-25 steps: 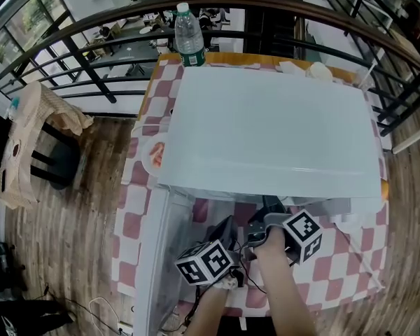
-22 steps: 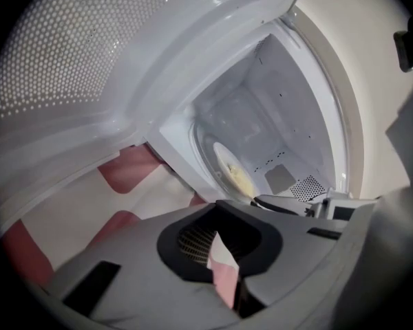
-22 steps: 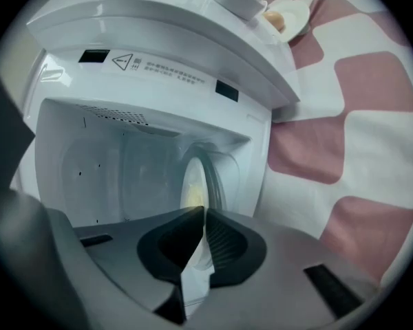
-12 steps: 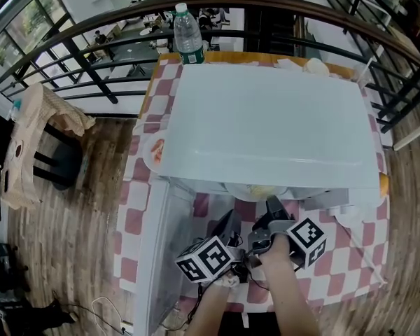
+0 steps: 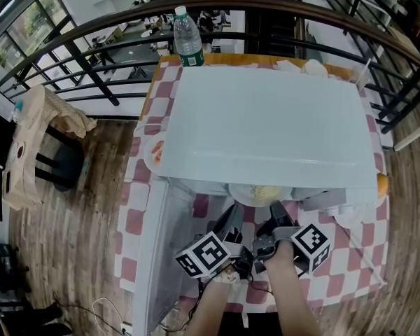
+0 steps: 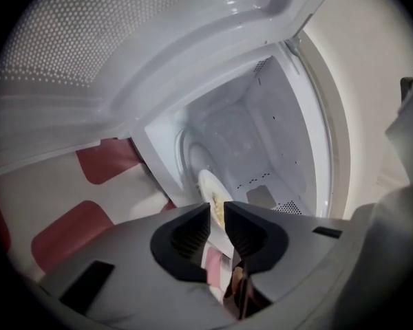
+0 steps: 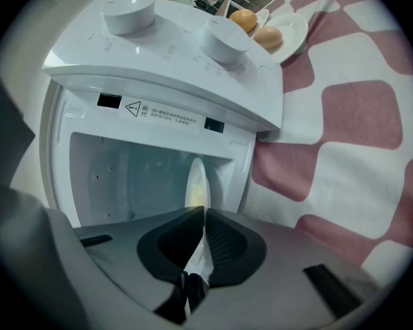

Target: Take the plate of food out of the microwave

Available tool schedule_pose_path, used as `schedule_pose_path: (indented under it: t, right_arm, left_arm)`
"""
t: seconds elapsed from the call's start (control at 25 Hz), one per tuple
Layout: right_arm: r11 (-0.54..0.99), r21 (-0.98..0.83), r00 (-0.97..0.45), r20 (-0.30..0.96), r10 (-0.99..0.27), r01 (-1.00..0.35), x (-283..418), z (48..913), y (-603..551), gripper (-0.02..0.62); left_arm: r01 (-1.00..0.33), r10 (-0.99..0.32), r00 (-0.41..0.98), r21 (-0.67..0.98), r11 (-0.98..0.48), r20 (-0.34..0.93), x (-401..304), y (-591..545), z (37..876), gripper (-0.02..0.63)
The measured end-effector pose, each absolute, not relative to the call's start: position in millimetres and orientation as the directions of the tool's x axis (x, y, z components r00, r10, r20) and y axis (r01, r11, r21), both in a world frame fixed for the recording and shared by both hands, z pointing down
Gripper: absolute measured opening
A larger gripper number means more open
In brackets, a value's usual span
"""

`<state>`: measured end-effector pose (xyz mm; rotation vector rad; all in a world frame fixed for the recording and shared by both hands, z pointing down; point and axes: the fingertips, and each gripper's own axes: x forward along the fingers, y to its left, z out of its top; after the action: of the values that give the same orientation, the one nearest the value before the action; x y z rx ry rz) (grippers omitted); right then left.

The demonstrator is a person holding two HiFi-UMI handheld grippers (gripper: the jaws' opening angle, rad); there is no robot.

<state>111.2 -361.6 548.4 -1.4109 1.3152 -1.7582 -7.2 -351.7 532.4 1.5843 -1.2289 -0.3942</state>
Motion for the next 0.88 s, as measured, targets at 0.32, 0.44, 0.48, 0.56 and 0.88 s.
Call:
schedule_pose_path:
  t: [0.32, 0.44, 0.48, 0.56, 0.88]
  right_arm:
    - [-0.38, -0.911, -0.341, 0.413, -0.845, -0.161, 117, 552, -355, 0.021]
    - [-0.372, -0.914, -0.353, 0.406, -0.843, -0.164, 117, 552, -355, 0.021]
    - [-0.371, -0.914, -0.357, 0.406, -0.841, -0.165, 117, 552, -355, 0.021]
    - [-0.377, -0.91, -0.361, 0.414, -0.835, -0.171, 117, 552, -354, 0.021]
    - [-0.377, -0.911, -0.37, 0.412, -0.833, -0.165, 118, 555, -349, 0.023]
  left_arm:
    - [-0.433, -0.84, 0.434, 0.893, 0.123, 0.326, 1, -361, 542, 0.125]
    - [-0.42, -0.837, 0.433, 0.896, 0.141, 0.334, -1, -363, 546, 0.124]
    - [-0.407, -0.839, 0.432, 0.902, 0.147, 0.331, -1, -363, 547, 0.124]
    - [-0.367, -0.841, 0.436, 0.917, 0.159, 0.32, 0, -363, 547, 0.124]
    - [-0.336, -0.821, 0.463, 0.924, 0.184, 0.332, 6, -364, 556, 0.169]
